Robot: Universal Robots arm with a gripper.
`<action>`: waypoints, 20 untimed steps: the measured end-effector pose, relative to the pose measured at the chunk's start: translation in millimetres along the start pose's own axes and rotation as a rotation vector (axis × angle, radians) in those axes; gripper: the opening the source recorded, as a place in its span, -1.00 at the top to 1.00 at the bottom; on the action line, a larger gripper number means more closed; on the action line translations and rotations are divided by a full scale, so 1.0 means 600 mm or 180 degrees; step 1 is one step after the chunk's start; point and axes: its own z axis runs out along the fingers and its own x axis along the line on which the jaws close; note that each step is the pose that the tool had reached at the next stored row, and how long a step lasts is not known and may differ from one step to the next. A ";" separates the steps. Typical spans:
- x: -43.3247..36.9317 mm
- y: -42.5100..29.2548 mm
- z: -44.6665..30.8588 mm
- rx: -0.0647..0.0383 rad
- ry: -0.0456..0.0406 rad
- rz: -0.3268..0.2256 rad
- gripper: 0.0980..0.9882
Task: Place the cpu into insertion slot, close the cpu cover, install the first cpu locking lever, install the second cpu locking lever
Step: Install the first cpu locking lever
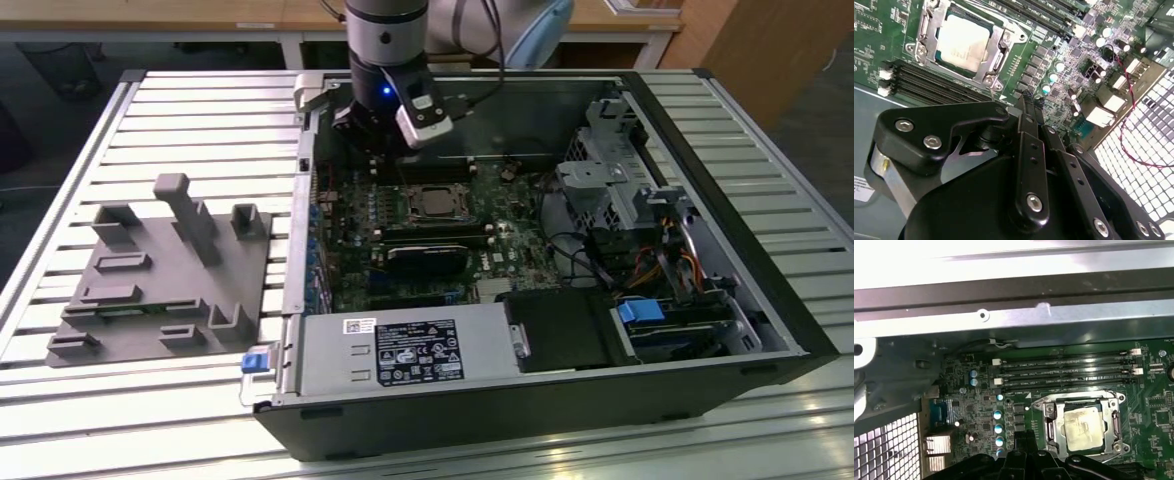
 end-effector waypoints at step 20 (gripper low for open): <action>0.010 0.034 0.004 -0.0017 0.0001 0.0000 0.95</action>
